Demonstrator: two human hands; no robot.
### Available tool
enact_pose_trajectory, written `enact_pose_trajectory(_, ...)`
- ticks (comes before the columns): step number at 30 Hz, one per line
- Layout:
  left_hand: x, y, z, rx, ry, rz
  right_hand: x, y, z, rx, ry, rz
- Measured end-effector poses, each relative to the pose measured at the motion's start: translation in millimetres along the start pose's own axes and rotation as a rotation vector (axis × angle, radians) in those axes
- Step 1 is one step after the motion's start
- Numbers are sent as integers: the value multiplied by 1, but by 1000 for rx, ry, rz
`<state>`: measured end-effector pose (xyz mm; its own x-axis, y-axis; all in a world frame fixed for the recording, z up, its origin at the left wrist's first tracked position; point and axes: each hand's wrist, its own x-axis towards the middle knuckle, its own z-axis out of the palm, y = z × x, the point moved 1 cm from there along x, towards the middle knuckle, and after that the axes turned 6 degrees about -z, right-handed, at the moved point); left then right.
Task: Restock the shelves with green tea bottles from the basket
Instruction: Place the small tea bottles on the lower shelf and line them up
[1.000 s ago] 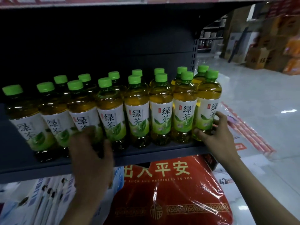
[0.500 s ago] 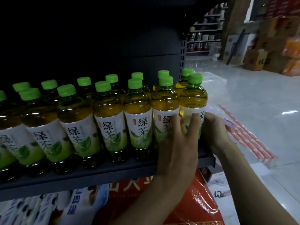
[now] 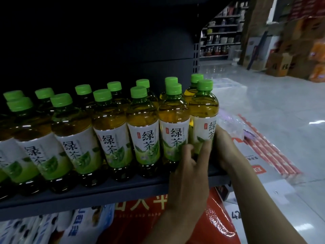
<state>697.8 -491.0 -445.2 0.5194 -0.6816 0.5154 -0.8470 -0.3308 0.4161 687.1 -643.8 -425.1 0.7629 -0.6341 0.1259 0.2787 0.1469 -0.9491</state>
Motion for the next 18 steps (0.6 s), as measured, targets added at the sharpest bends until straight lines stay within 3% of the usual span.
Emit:
enact_pose_trajectory(7,-23,-45,-18,-121,131,-210,-11,-3,8,-1,122,-65)
enact_pose_trajectory(18,-11,-37,-8,-96,148,-134,-14,3,19,25,189,-75)
